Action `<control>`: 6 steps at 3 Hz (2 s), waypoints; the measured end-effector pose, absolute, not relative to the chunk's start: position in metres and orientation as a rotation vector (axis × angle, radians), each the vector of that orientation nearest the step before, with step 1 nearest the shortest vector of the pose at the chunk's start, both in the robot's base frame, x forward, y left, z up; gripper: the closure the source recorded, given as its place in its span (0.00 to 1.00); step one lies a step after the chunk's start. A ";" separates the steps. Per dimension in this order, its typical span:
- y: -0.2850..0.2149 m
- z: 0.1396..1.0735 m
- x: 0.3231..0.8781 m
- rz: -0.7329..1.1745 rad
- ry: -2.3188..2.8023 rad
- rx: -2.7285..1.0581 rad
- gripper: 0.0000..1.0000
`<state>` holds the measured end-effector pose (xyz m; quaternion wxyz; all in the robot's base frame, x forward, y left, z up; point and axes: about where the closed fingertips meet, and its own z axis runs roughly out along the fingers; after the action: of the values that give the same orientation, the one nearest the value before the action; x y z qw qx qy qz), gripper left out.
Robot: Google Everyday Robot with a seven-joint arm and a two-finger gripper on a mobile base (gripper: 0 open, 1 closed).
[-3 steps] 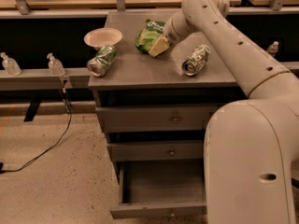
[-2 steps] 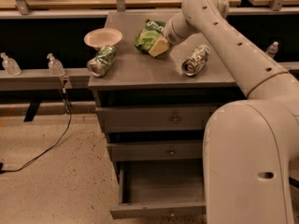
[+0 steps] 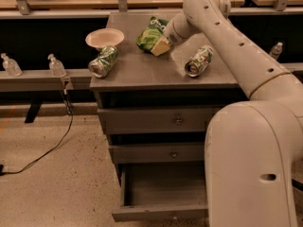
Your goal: Place green rice chip bag into bottom drawer
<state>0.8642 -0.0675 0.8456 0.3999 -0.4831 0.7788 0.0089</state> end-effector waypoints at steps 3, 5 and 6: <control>-0.113 1.026 0.804 0.008 1.553 -1.100 1.00; -0.147 1.058 0.738 -0.162 1.520 -1.101 1.00; -0.145 1.056 0.739 -0.158 1.523 -1.104 1.00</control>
Offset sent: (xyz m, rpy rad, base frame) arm -0.0591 -0.0476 0.2155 0.1819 -0.4549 0.0959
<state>0.7391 -0.1453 1.0557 0.5869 -0.4736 0.6532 -0.0677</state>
